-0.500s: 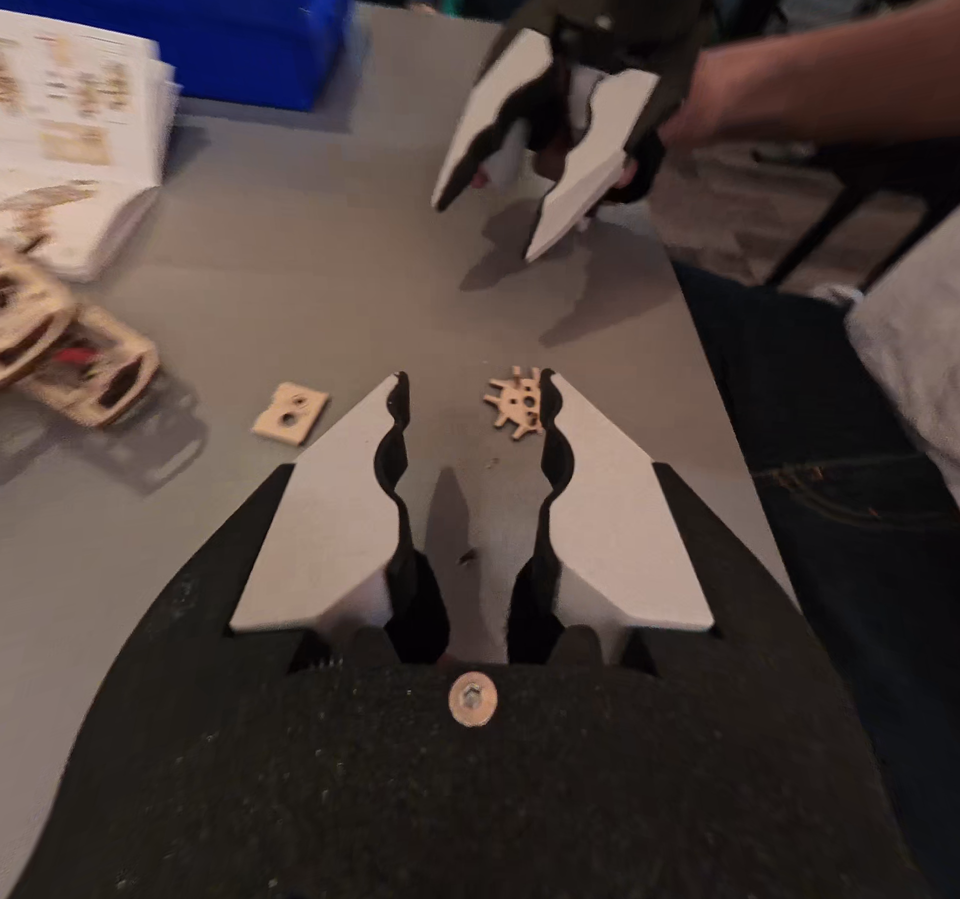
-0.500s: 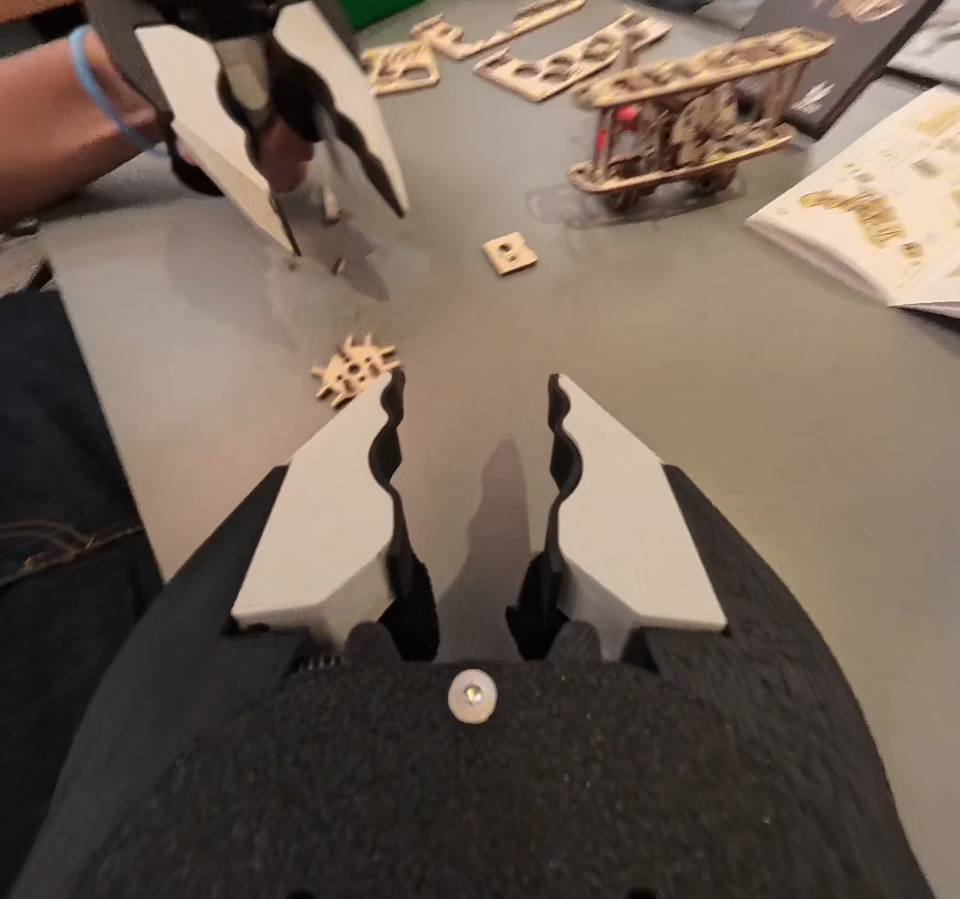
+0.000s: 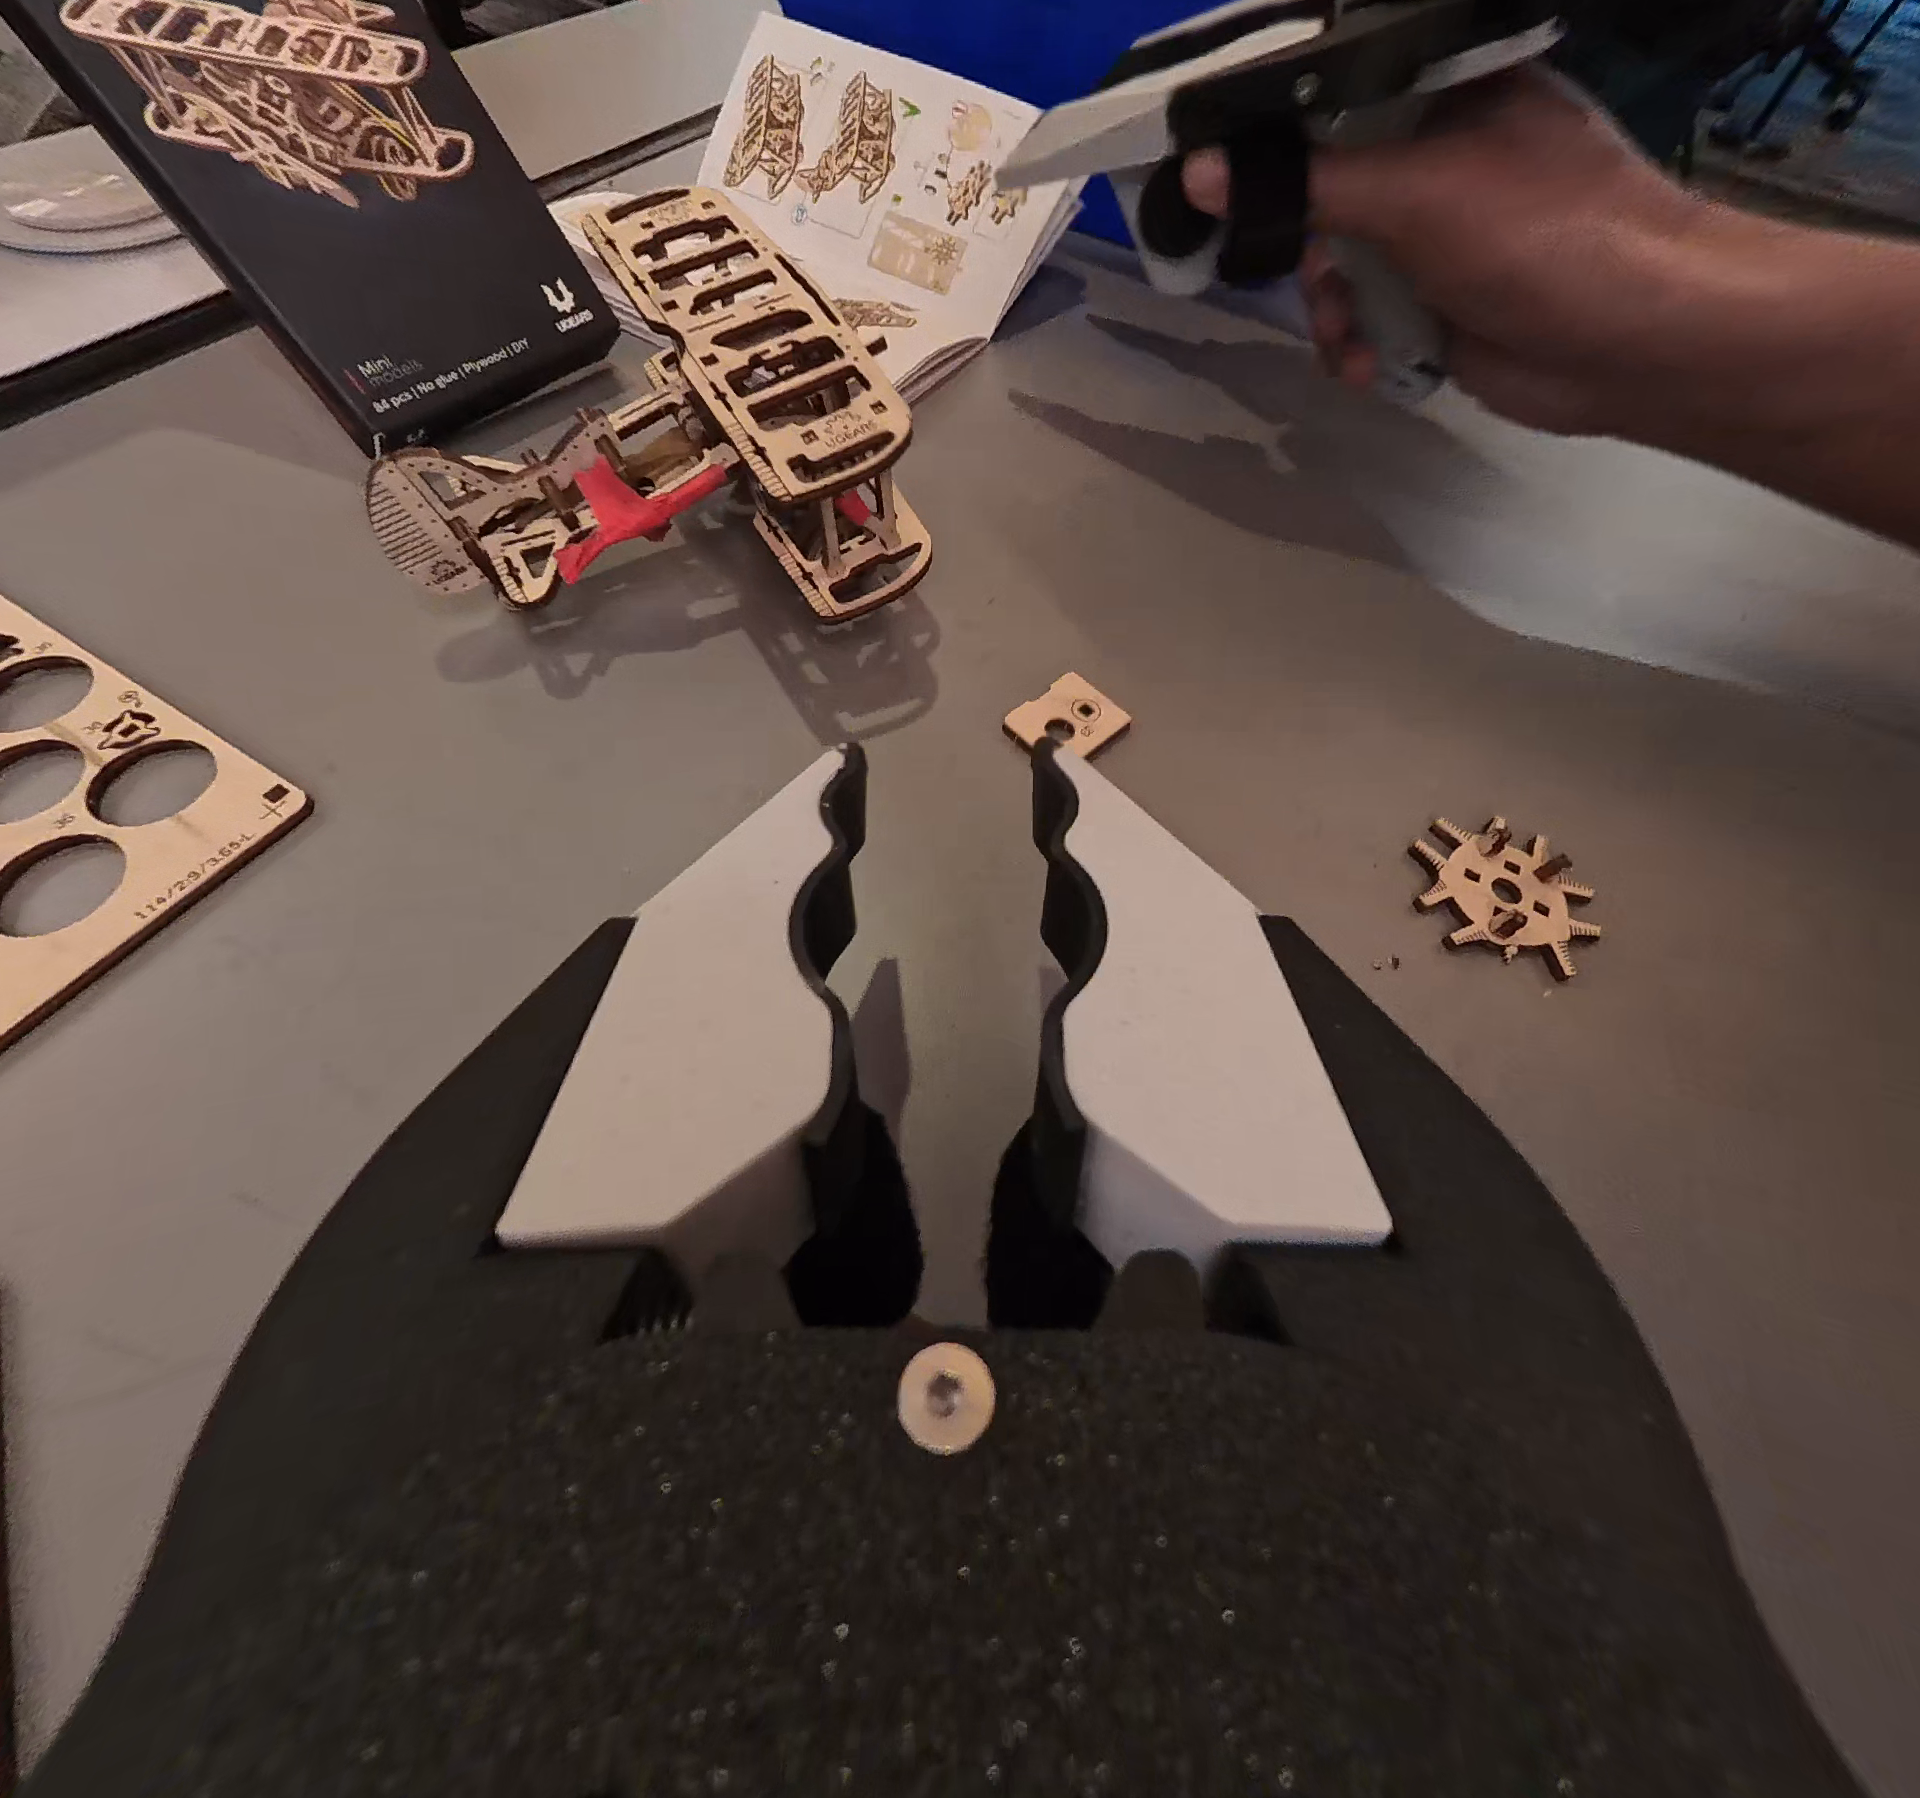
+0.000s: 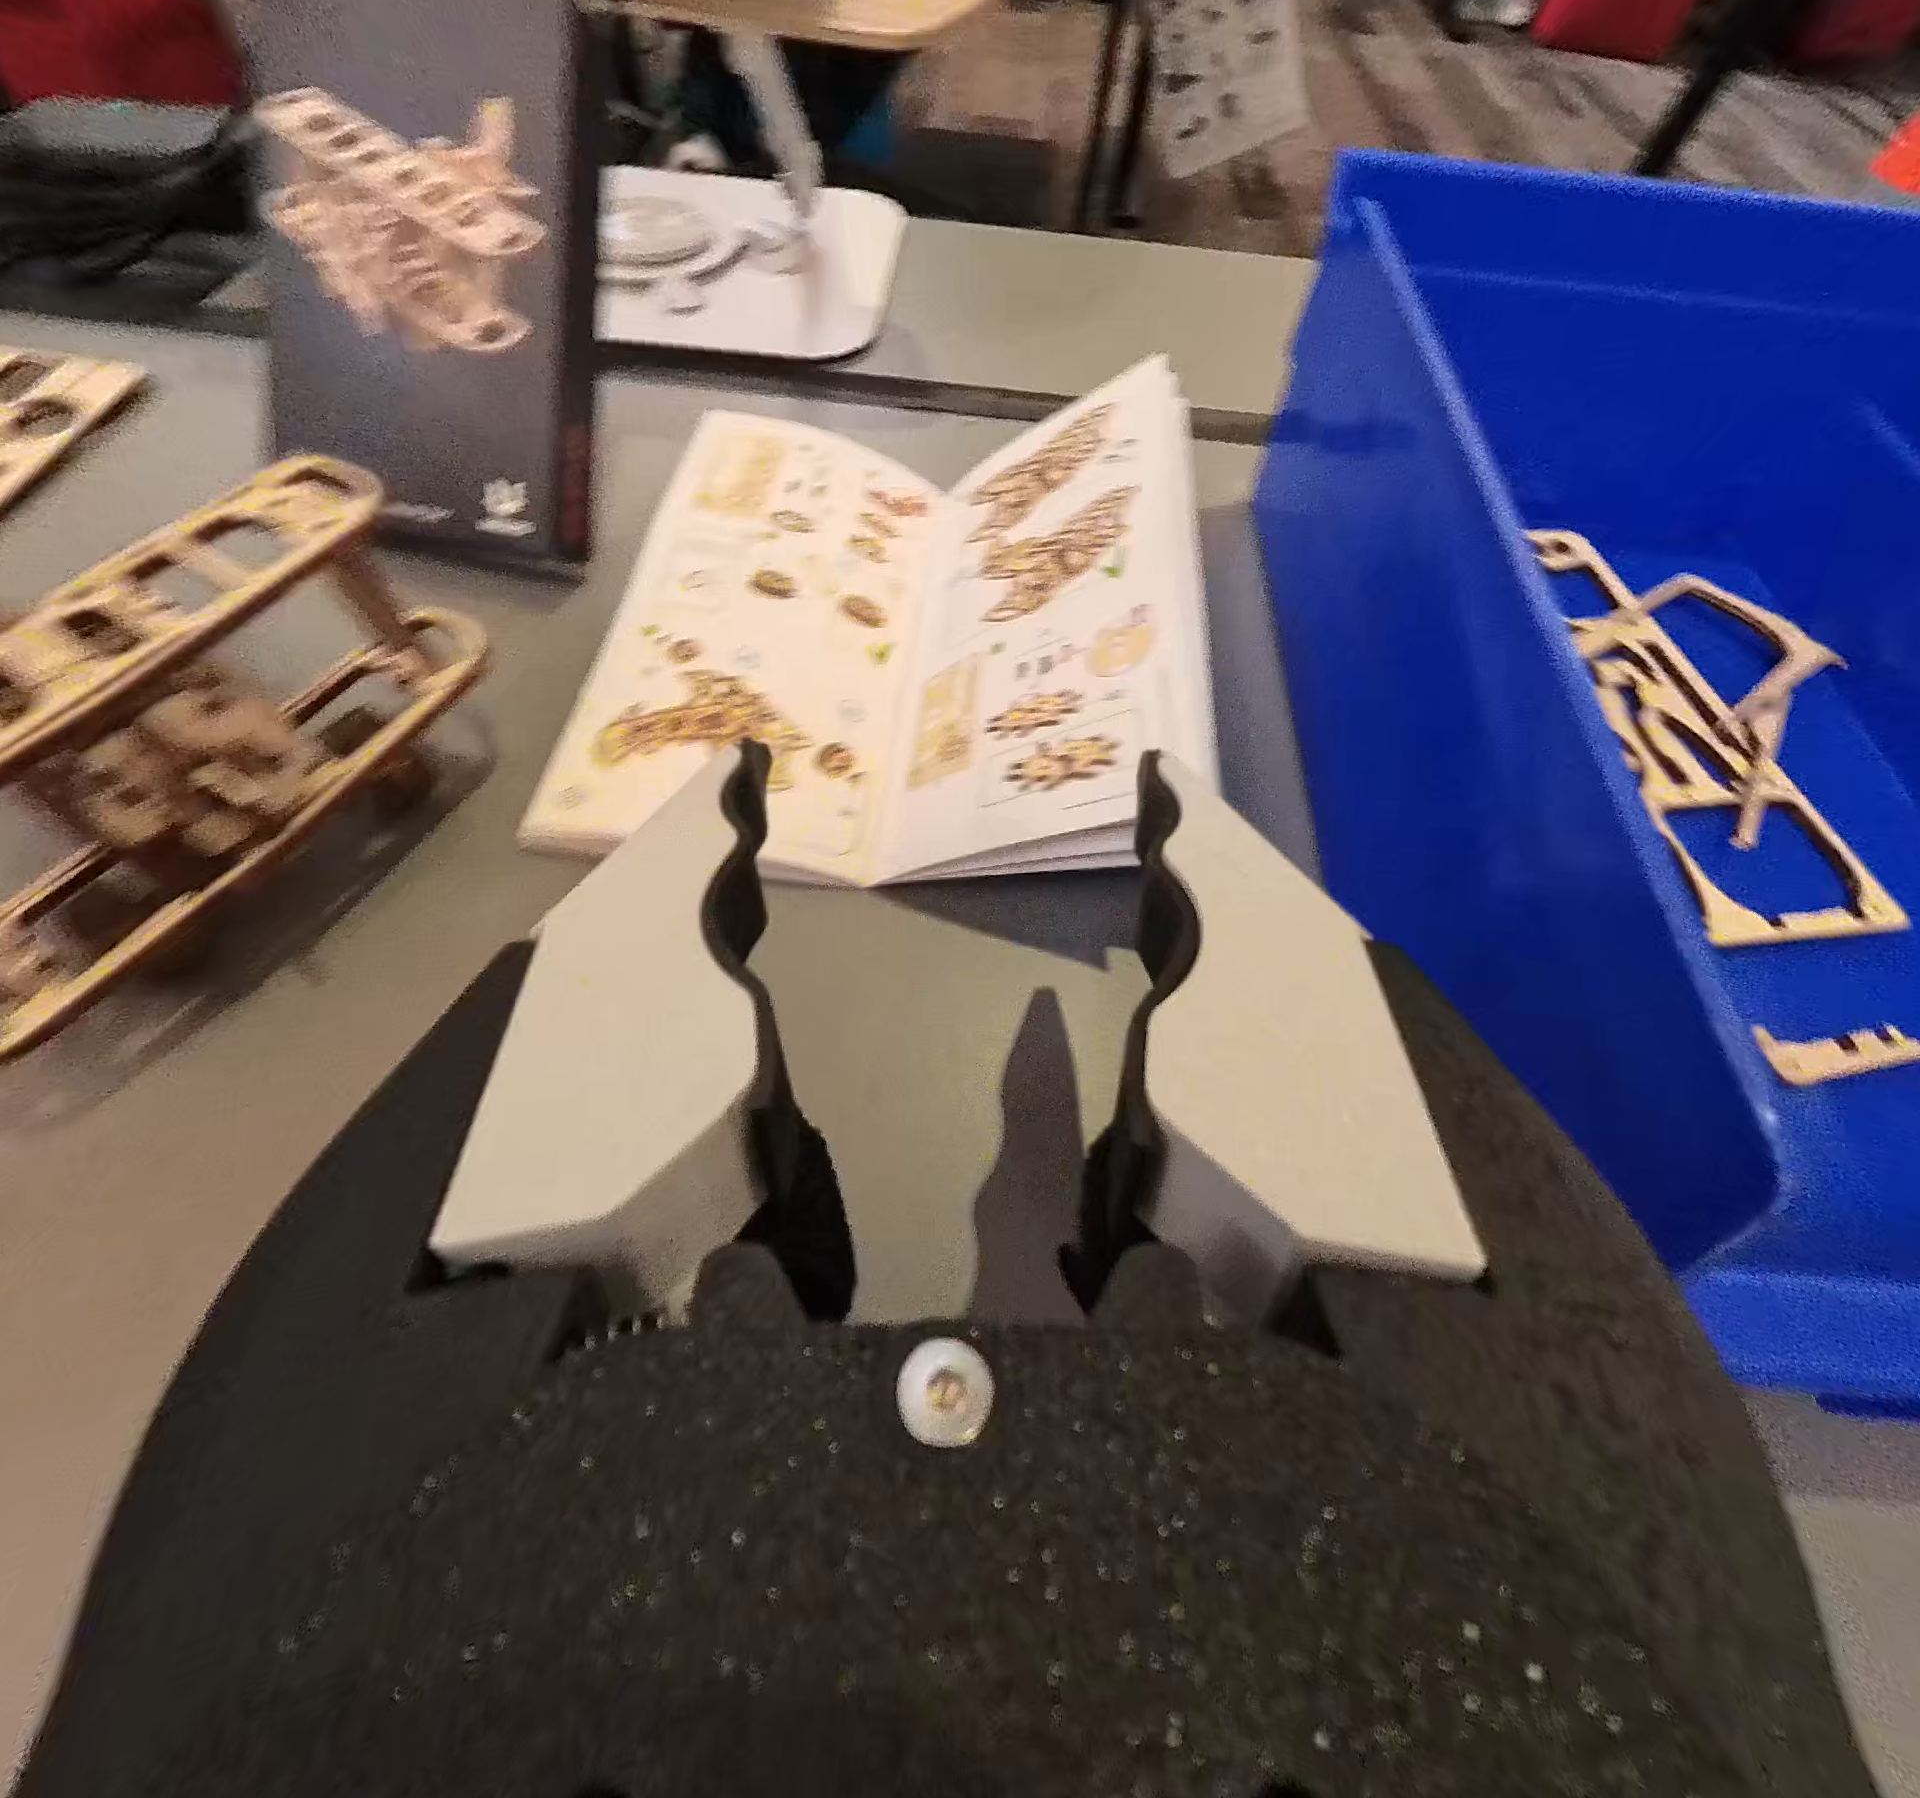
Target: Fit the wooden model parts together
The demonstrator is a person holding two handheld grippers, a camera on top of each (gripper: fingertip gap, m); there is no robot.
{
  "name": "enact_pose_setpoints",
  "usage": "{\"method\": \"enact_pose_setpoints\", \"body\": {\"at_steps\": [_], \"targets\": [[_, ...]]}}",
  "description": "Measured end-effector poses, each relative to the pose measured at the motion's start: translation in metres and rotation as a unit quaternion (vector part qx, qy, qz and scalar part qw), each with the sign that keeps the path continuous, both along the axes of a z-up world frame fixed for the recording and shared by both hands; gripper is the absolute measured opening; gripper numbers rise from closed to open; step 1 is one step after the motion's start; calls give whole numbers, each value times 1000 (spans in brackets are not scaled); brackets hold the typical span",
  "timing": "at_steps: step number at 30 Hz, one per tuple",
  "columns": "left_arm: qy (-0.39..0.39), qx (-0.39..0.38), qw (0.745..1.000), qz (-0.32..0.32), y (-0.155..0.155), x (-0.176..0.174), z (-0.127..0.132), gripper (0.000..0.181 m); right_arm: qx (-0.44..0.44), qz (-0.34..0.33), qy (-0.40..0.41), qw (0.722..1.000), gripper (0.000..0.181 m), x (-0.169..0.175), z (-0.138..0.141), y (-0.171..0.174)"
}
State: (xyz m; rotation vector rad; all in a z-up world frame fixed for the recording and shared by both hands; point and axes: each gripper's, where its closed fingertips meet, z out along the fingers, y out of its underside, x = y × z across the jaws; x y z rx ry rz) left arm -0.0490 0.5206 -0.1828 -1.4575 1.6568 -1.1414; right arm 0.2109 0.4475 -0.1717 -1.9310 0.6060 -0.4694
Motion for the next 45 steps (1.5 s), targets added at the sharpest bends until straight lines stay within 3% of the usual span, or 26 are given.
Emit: {"method": "enact_pose_setpoints", "body": {"at_steps": [3,7,9,16,23,27,34,40,41,45], "targets": [[-10,-19,1000,-5,0,-1,4,29,4,-60,3,998,70,23,-9,-9],[-19,-52,998,-11,2,-2,9,28,4,-54,7,999,63,25,-15,-1],[-19,-72,997,-7,5,-1,10,28,29,-59,-13,998,53,28,-5,-1],[-27,-104,994,-3,10,-2,14,28,63,19,17,998,42,2,7,19],[-14,-32,999,0,2,0,6,25,38,135,38,989,50,-36,-9,56],[-9,-17,1000,0,1,0,3,25,131,207,104,964,53,-50,11,75],[9,-22,1000,-1,1,1,-2,25,247,145,235,929,55,6,33,83],[14,-16,1000,-1,0,2,-4,25,309,260,377,834,57,-18,57,93],[13,-15,1000,-1,0,1,-4,25,304,258,360,844,51,-17,60,87],[18,-10,1000,-1,0,2,-6,25,203,180,156,950,39,8,76,53]]}}
